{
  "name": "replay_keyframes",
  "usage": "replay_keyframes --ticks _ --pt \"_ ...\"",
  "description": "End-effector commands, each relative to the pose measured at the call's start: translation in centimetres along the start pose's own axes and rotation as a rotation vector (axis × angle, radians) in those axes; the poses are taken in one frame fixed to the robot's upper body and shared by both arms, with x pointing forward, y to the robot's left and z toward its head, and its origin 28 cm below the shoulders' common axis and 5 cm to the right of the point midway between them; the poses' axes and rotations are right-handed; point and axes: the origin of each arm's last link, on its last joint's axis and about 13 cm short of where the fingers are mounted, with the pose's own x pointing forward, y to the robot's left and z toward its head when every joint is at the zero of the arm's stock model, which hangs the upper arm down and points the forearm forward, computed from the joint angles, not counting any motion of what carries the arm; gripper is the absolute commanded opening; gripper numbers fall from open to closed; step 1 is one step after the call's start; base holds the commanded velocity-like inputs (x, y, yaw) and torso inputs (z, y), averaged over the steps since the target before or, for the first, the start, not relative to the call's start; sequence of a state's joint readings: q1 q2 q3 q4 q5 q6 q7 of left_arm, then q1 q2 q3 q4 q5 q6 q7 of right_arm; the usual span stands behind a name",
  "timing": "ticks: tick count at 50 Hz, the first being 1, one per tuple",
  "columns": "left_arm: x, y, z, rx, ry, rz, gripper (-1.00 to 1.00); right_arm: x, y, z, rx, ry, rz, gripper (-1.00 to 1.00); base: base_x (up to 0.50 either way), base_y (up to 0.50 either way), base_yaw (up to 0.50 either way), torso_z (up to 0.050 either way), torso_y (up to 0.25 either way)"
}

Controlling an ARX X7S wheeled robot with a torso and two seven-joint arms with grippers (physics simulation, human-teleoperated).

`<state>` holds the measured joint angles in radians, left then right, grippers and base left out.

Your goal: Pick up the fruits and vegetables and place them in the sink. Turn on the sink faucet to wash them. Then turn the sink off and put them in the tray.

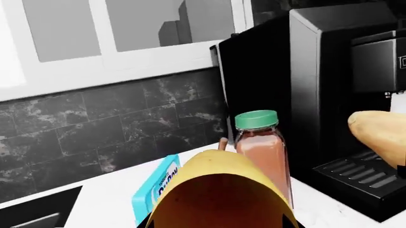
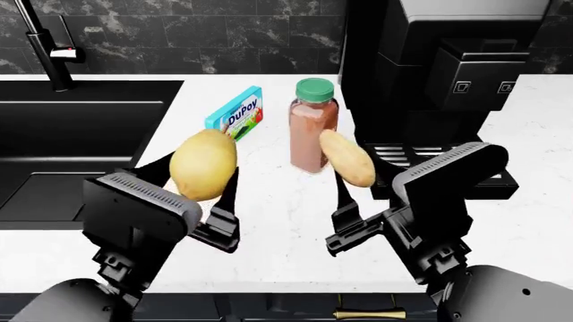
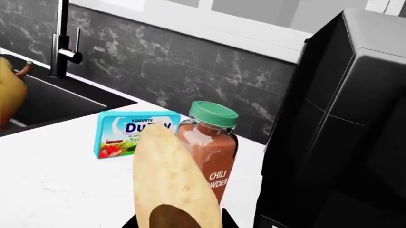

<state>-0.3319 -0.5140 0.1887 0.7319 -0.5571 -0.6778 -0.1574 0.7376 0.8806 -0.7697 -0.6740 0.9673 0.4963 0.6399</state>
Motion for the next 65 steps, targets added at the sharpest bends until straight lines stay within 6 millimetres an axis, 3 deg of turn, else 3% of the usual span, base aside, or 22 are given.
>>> replay_keyframes --ticks 1,8,28,50,65 --pt "0.5 -0.1 2.3 -0.014 -0.142 0.079 -1.0 0.2 0.4 0.4 0.05 -0.073 -0.081 -1.0 0.0 0.0 0.0 0.0 0.0" --pt "1.2 0.0 2.7 -0.063 -0.173 0.116 -1.0 -0.1 0.5 0.8 0.079 -0.16 -0.116 -1.0 0.0 0.0 0.0 0.0 0.0" --pt "2.3 0.2 1.8 -0.083 -0.166 0.158 -1.0 -0.4 0.6 1.1 0.105 -0.188 -0.163 -1.0 -0.46 0.36 0.0 0.0 0.001" --pt "2.6 0.2 1.6 0.04 -0.196 0.232 -1.0 -0.3 0.7 1.1 0.094 -0.201 -0.163 -1.0 -0.01 0.5 0.0 0.0 0.0" --pt "2.4 0.3 1.8 0.017 -0.186 0.261 -1.0 -0.2 0.6 1.2 0.097 -0.202 -0.177 -1.0 0.0 0.5 0.0 0.0 0.0"
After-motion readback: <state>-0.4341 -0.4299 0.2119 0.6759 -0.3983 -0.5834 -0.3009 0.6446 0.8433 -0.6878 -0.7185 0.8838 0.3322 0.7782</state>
